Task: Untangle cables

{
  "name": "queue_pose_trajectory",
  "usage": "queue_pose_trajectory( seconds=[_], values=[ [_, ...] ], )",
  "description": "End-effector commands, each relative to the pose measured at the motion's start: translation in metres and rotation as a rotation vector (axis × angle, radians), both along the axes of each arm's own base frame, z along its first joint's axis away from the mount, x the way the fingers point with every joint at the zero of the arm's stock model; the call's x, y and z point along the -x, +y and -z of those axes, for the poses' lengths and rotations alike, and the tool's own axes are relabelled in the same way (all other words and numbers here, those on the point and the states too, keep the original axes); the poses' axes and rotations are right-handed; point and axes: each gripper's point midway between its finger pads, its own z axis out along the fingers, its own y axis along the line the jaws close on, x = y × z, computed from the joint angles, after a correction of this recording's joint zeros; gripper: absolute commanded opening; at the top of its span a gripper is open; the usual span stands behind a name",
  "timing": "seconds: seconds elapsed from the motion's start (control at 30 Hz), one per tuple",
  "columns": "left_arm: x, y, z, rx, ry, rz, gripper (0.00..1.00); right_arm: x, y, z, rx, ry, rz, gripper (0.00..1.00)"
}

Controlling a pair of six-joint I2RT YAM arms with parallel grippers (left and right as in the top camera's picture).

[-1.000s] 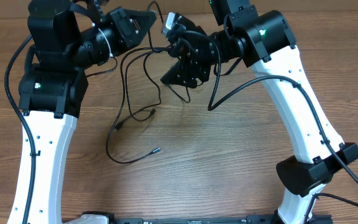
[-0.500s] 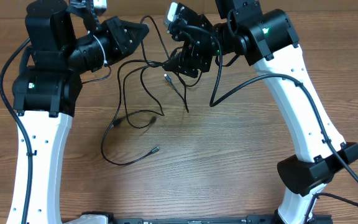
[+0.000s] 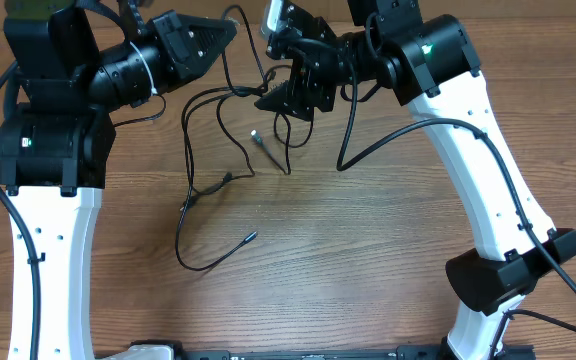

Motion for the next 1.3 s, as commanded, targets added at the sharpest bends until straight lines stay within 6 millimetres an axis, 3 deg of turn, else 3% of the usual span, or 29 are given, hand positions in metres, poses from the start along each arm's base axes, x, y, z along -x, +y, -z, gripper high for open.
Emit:
queue_pose_trajectory(
  seconds=[0.0,0.03,0.1,0.13,0.27,0.33,0.6,0.73,1.0,1.13,1.17,1.27],
  values=[
    [0.011,-0.004,-0.018,0.041,-0.019,0.047,0.04,0.002,0.008,-0.005,-0.058,0.002,-0.056,0.71],
    [0.012,-0.005,-0.021,0.046,-0.027,0.059,0.04,0.002,0.008,-0.006,-0.06,-0.001,-0.056,0.65],
    [0.015,-0.008,-0.028,0.067,-0.041,0.085,0.04,0.001,0.008,-0.006,-0.06,-0.003,-0.056,0.3],
    [0.017,-0.01,-0.033,0.079,-0.054,0.101,0.04,0.002,0.008,-0.005,-0.058,0.001,-0.055,0.19],
    [0.022,-0.01,-0.055,0.1,-0.11,0.115,0.04,0.003,0.008,-0.003,-0.053,0.014,-0.055,0.18],
    [0.024,-0.007,-0.063,0.099,-0.132,0.107,0.04,0.004,0.007,-0.002,-0.051,0.019,-0.055,0.04],
    [0.03,0.016,-0.071,0.117,-0.134,0.126,0.04,-0.002,0.001,-0.001,-0.046,0.02,-0.034,0.04],
    [0.033,0.043,-0.076,0.123,-0.147,0.11,0.04,-0.016,-0.015,0.004,-0.02,0.04,0.046,0.04],
    [0.037,0.094,-0.078,0.12,-0.157,0.053,0.04,-0.024,-0.035,0.007,-0.024,0.106,0.111,0.04],
    [0.044,0.102,-0.078,0.123,-0.157,0.074,0.04,-0.02,-0.033,0.005,-0.037,0.12,0.095,0.04],
    [0.046,0.101,-0.078,0.122,-0.159,0.086,0.04,-0.018,-0.031,0.004,-0.05,0.126,0.08,0.07],
    [0.049,0.092,-0.078,0.118,-0.167,0.124,0.04,-0.004,-0.021,-0.007,-0.118,0.155,0.0,0.42]
  ],
)
